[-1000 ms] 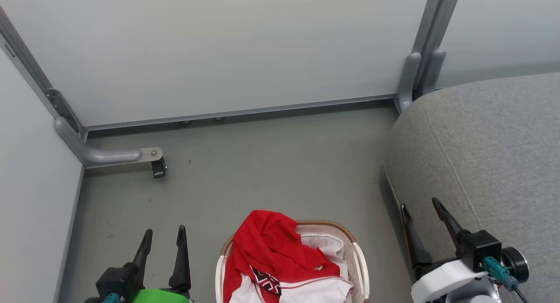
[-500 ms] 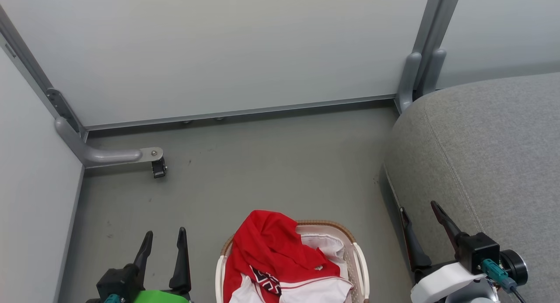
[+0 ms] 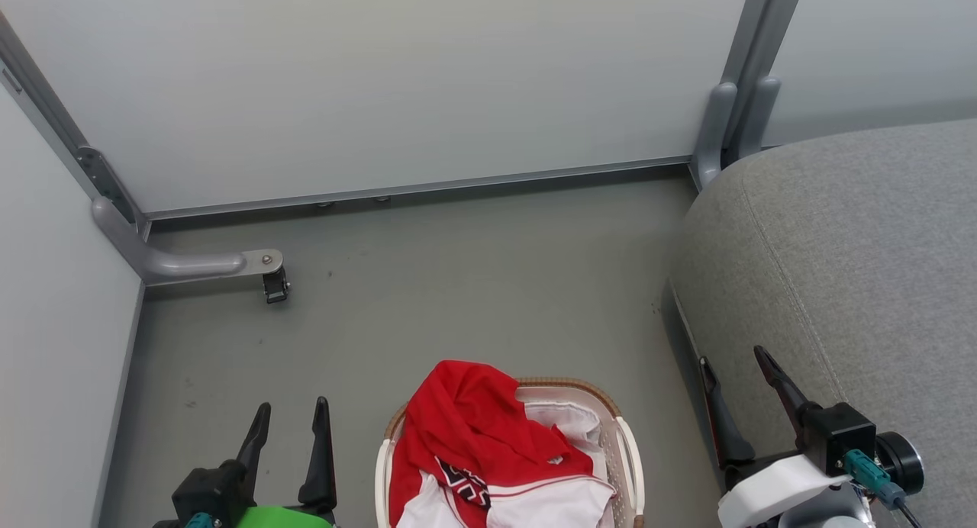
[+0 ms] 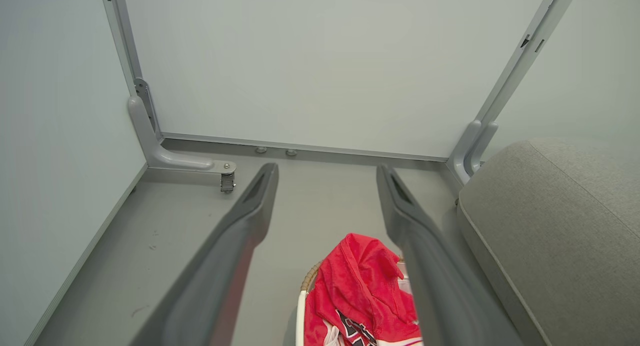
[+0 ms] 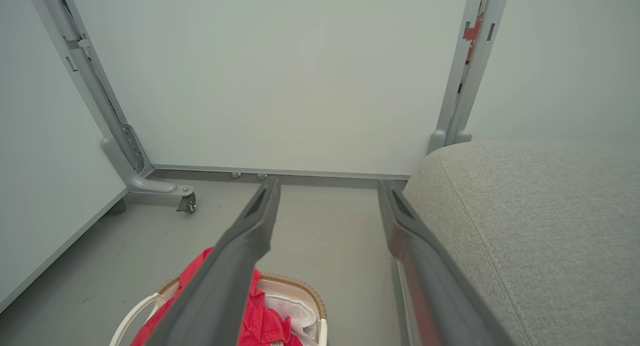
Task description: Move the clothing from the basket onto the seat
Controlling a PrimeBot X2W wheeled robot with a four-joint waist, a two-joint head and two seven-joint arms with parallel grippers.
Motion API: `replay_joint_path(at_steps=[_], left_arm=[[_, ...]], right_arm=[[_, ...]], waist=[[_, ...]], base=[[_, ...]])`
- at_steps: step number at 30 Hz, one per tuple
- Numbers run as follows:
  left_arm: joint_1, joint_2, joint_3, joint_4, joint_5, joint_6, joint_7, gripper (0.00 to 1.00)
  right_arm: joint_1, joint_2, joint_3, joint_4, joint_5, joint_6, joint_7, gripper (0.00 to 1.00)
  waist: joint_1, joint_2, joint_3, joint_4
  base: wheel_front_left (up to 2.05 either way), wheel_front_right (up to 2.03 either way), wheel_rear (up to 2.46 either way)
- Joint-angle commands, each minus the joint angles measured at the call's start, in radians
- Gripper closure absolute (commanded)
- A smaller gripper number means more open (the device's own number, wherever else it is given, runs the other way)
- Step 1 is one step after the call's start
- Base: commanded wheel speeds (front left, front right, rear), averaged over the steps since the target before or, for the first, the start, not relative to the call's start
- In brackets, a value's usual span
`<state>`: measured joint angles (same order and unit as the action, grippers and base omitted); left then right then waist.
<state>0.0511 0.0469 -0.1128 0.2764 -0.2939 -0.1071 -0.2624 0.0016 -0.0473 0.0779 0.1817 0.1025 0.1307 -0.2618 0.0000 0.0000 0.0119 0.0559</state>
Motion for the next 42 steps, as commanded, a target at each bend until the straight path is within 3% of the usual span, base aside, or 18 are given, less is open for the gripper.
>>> replay_joint_path(at_steps=[1, 9, 17, 23, 30, 36, 42], left_arm=[[0.002, 0.006, -0.002, -0.001, -0.001, -0.005, -0.004, 0.00], [-0.057, 0.006, -0.049, 0.004, -0.007, -0.008, -0.004, 0.00], [-0.209, 0.005, -0.171, 0.082, -0.002, -0.016, -0.002, 0.00], [-0.358, 0.006, -0.294, 0.220, -0.010, -0.018, -0.002, 0.00], [-0.525, 0.006, -0.418, 0.455, -0.030, 0.010, -0.002, 0.00], [-0.643, 0.006, -0.526, 0.631, -0.098, 0.001, 0.000, 0.00], [-0.733, 0.006, -0.573, 0.744, -0.182, 0.023, 0.019, 0.00]], right_arm=[[0.004, -0.006, -0.003, -0.006, -0.004, 0.000, -0.005, 0.00], [-0.038, -0.006, -0.017, -0.024, -0.016, 0.000, -0.005, 0.00], [-0.128, -0.005, -0.059, -0.077, -0.027, 0.000, -0.005, 0.00], [-0.204, -0.005, -0.083, -0.127, -0.041, 0.000, -0.005, 0.00], [-0.272, -0.005, -0.094, -0.179, -0.049, 0.000, -0.005, 0.00], [-0.317, -0.004, -0.084, -0.204, -0.043, 0.000, -0.005, 0.00], [-0.353, -0.004, -0.068, -0.225, -0.031, 0.000, -0.005, 0.00]], waist=[[0.0000, 0.0000, 0.007, 0.000], [0.0000, 0.0000, 0.102, -0.006], [0.0000, 0.0000, 0.286, -0.024], [0.0000, 0.0000, 0.435, -0.056], [0.0000, 0.0000, 0.578, -0.097], [0.0000, 0.0000, 0.678, -0.135], [0.0000, 0.0000, 0.766, -0.167]], base=[[0.00, 0.00, 0.00], [0.00, 0.00, 0.00], [0.00, 0.00, 0.00], [0.00, 0.00, 0.00], [0.00, 0.00, 0.00], [0.00, 0.00, 0.00], [0.00, 0.00, 0.00]])
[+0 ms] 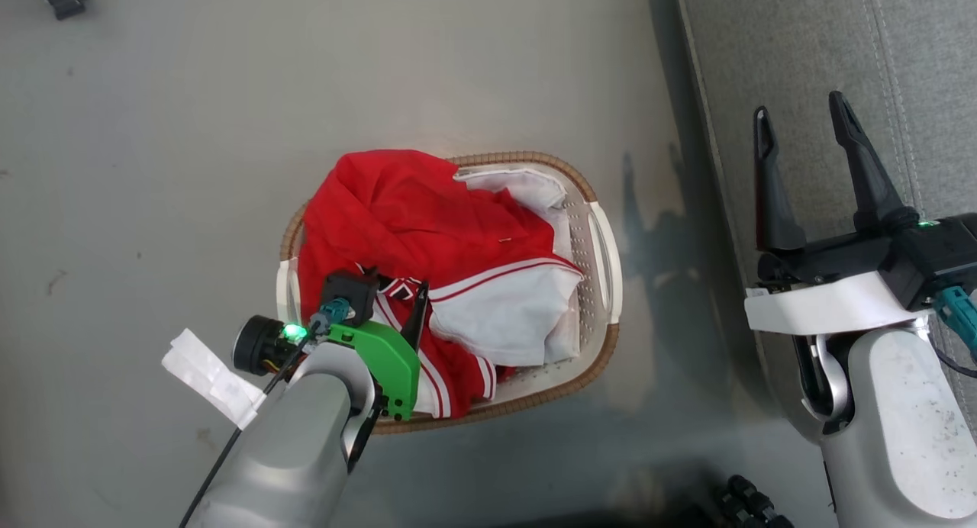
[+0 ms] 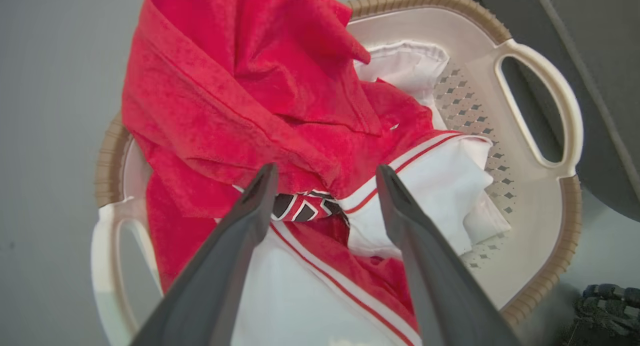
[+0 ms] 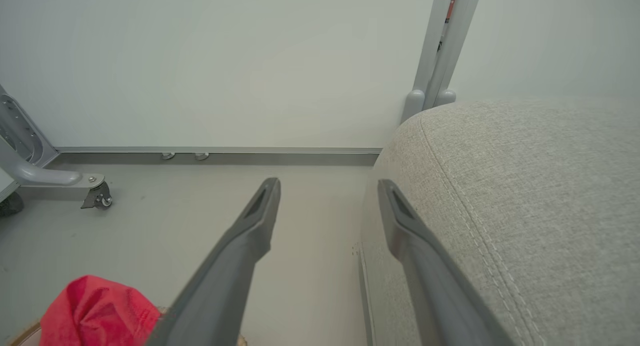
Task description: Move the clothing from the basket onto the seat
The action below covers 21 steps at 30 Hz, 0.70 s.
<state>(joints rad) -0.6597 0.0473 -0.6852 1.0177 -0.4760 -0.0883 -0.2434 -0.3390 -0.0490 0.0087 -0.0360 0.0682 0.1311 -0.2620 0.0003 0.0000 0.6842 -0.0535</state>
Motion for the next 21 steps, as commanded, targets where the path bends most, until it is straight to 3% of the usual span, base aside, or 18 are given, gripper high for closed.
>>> replay_joint_path(at_steps=[1, 20, 21], left_arm=[[-0.038, 0.006, -0.010, 0.018, -0.009, 0.011, 0.000, 0.00], [-0.181, 0.007, -0.052, 0.185, -0.141, 0.035, 0.010, 0.00], [-0.184, 0.005, -0.056, 0.189, -0.146, 0.035, 0.012, 0.20]], right_arm=[[-0.019, -0.003, 0.001, -0.009, 0.006, -0.001, -0.005, 0.00], [-0.083, -0.002, 0.023, -0.022, 0.067, -0.001, -0.005, 0.00], [-0.082, -0.003, 0.023, -0.020, 0.069, -0.001, -0.005, 0.00]], waist=[[-0.0003, 0.0000, 0.107, -0.061], [-0.0003, 0.0000, 0.222, -0.115], [-0.0003, 0.0000, 0.222, -0.118]], base=[[0.00, 0.00, 0.00], [0.00, 0.00, 0.00], [0.00, 0.00, 0.00]])
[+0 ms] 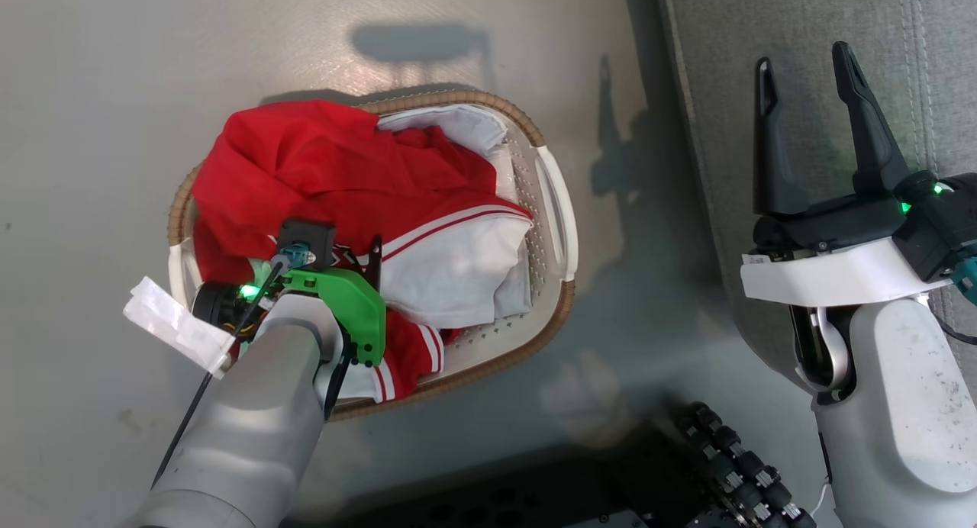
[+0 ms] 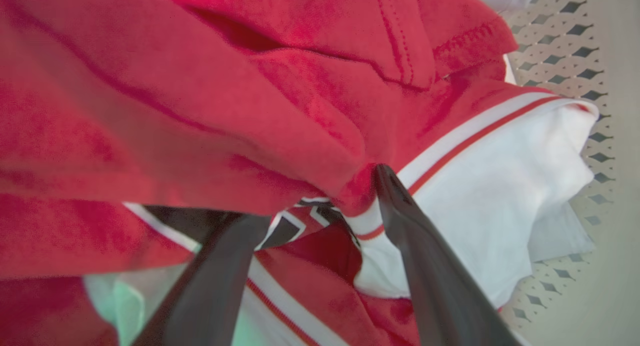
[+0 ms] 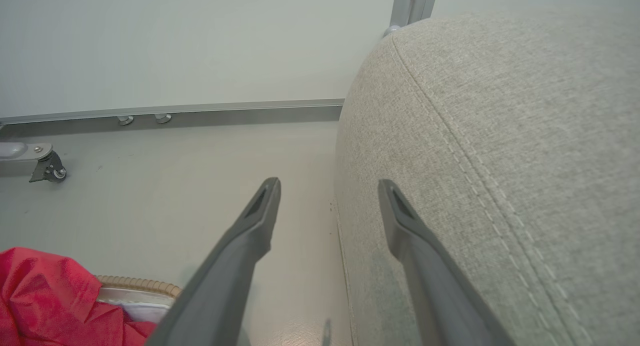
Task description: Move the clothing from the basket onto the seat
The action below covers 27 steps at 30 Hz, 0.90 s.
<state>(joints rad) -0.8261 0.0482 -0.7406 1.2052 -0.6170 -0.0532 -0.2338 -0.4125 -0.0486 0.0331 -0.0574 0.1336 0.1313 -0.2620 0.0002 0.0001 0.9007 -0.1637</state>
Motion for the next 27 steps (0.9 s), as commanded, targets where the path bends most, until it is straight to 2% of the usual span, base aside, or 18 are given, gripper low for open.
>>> replay_joint_path(at_steps=[1, 2, 4, 17, 27], left_arm=[[-0.018, 0.004, -0.004, 0.003, -0.008, 0.000, 0.002, 0.51], [-0.017, 0.004, -0.007, 0.005, -0.013, -0.003, 0.001, 0.63], [-0.014, 0.005, -0.015, 0.006, -0.020, -0.005, -0.006, 1.00], [0.050, 0.005, -0.065, -0.043, -0.011, -0.017, -0.032, 1.00], [0.168, 0.029, -0.026, -0.236, 0.073, -0.025, -0.032, 1.00]], right_arm=[[-0.008, -0.003, -0.001, 0.003, 0.006, -0.001, -0.005, 0.00], [-0.006, -0.003, 0.001, 0.005, 0.008, -0.001, -0.005, 0.00], [-0.001, -0.003, 0.002, 0.011, 0.011, -0.001, -0.005, 0.00], [0.029, -0.003, 0.006, 0.050, 0.006, -0.001, -0.005, 0.00], [0.106, -0.004, 0.000, 0.096, -0.030, -0.001, -0.005, 0.00]], waist=[[-0.0002, -0.0001, 0.004, -0.010], [-0.0002, -0.0001, 0.000, -0.011], [-0.0002, -0.0001, -0.008, -0.013], [-0.0002, -0.0001, -0.133, 0.011], [-0.0002, -0.0001, -0.347, 0.071]], base=[[0.00, 0.00, 0.00], [0.00, 0.00, 0.00], [0.00, 0.00, 0.00], [0.00, 0.00, 0.00], [0.00, 0.00, 0.00]])
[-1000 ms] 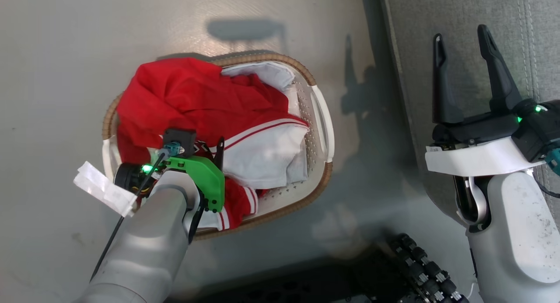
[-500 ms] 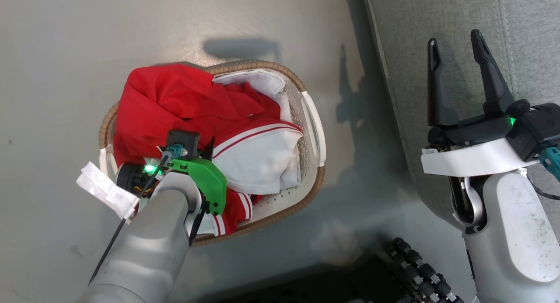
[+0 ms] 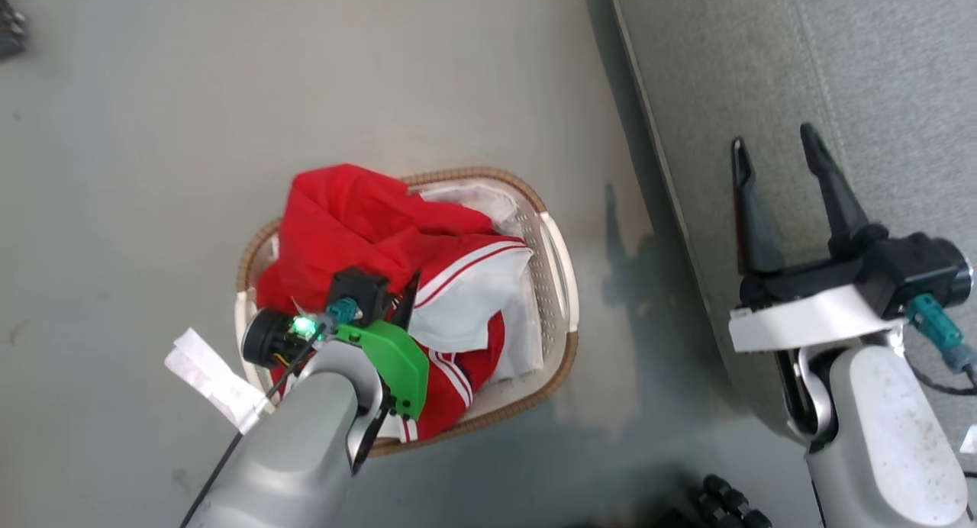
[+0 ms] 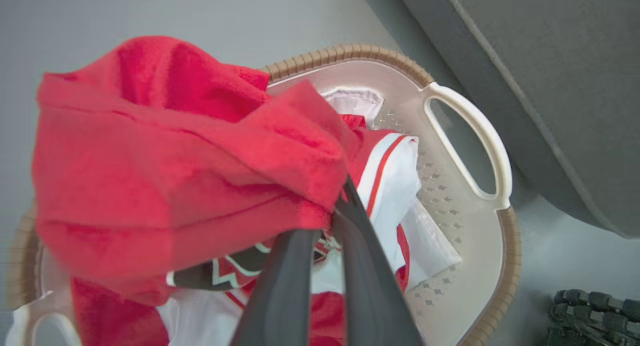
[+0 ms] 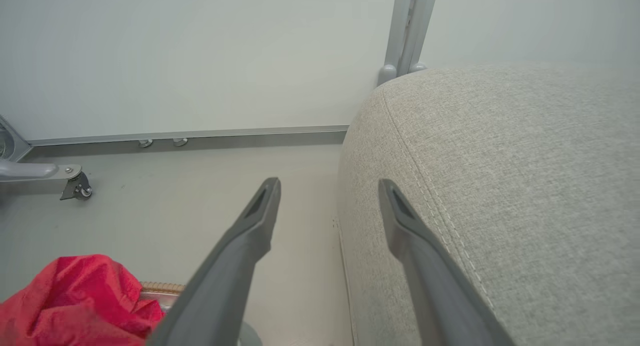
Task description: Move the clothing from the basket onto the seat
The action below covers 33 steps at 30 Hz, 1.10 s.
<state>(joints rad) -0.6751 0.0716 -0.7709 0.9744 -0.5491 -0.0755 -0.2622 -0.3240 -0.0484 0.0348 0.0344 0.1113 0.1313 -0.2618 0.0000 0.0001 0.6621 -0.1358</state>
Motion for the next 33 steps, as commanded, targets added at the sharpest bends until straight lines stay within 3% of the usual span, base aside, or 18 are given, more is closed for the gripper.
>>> replay_joint_path(at_steps=[1, 17, 24, 33], left_arm=[[0.031, 0.009, 0.008, -0.025, 0.018, -0.003, -0.004, 1.00], [0.149, 0.114, 0.025, -0.299, 0.172, -0.032, -0.004, 1.00], [0.091, 0.160, 0.001, -0.373, 0.198, -0.044, 0.009, 1.00], [-0.055, 0.219, -0.051, -0.546, 0.217, -0.054, 0.105, 1.00]], right_arm=[[0.027, -0.004, -0.002, 0.008, -0.013, -0.001, -0.005, 0.00], [0.247, -0.004, 0.019, 0.078, -0.062, -0.001, -0.005, 0.00], [0.300, -0.004, 0.031, 0.085, -0.069, -0.001, -0.005, 0.00], [0.317, -0.004, 0.046, 0.082, -0.068, -0.001, -0.005, 0.00]], waist=[[0.0000, -0.0001, -0.132, 0.048], [0.0000, -0.0001, -0.540, 0.116], [0.0000, -0.0001, -0.641, 0.116], [0.0000, -0.0001, -0.689, 0.114]], base=[[0.00, 0.00, 0.00], [0.00, 0.00, 0.00], [0.00, 0.00, 0.00], [0.00, 0.00, 0.00]])
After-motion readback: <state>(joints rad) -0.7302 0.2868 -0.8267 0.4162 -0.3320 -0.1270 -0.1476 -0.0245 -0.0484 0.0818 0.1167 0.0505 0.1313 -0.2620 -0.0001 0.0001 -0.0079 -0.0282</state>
